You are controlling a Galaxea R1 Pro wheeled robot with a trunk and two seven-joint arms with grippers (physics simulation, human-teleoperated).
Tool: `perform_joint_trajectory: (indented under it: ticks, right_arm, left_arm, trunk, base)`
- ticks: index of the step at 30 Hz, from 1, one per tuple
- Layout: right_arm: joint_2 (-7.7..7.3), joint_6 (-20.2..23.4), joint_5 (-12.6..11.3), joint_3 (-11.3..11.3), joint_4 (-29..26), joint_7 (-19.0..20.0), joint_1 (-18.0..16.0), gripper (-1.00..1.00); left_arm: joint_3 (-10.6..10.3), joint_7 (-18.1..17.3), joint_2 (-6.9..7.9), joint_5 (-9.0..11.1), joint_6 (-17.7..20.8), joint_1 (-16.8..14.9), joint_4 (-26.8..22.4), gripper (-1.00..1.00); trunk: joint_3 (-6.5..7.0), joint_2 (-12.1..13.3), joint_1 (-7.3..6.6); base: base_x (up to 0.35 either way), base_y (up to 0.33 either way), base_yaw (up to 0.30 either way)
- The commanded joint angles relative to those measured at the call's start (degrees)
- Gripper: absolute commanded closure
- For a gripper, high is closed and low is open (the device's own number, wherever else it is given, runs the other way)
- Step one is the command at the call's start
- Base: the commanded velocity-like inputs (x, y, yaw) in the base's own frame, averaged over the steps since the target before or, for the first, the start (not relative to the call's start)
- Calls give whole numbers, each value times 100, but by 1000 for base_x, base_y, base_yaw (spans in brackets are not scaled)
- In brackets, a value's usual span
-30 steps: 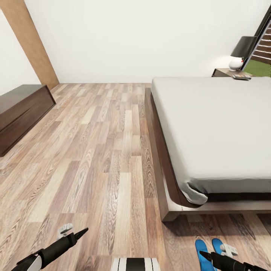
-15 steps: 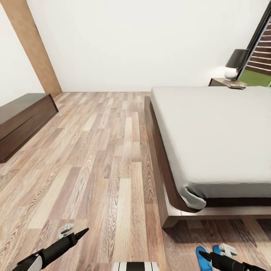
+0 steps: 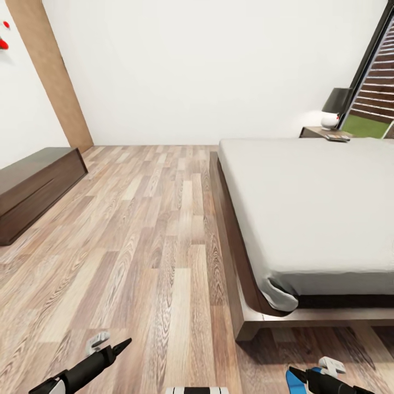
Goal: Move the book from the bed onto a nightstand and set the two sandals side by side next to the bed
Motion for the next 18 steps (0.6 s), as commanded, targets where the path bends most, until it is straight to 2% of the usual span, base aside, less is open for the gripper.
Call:
perform_joint_trajectory:
  ticks: [1,6,8,10,11,13,15,18]
  right_arm:
    - [0,57,-52,-5,18,22,-1,-100]
    - [30,49,-44,-2,46,17,-1,-100]
    - [116,47,-40,-1,61,16,-1,-100]
    - [315,46,-37,-1,227,10,-1,-100]
    - [352,46,-37,1,274,9,-1,-100]
    - [483,46,-32,9,433,7,-1,-100]
    - [561,40,-29,11,511,5,-1,-100]
    - [598,38,-32,9,547,5,-1,-100]
  left_arm:
    - [-7,25,-39,43,-64,-2,27,-100]
    - [-18,75,-73,42,-154,-2,45,-100]
    - [-27,116,-101,42,-170,-2,48,-100]
    - [-38,323,-240,19,-193,-2,50,-100]
    - [-39,392,-278,1,-201,-2,51,-100]
    - [-42,766,-446,-150,-253,-2,51,-100]
    - [-43,1147,-600,-353,-334,-2,54,-100]
    - [-39,1435,-757,-505,-388,-2,71,-100]
  trunk:
    - [19,0,-3]
    - [129,7,-16]
    - [174,9,-22]
    - [210,90,-65]
    - [227,130,-87]
    - [263,210,-131]
    - [299,290,-175]
    - [353,410,-241]
  base:
    - [0,0,0]
    - [0,0,0]
    - [0,0,0]
    - [0,0,0]
    - [0,0,0]
    - [0,0,0]
    - [0,0,0]
    - [0,0,0]
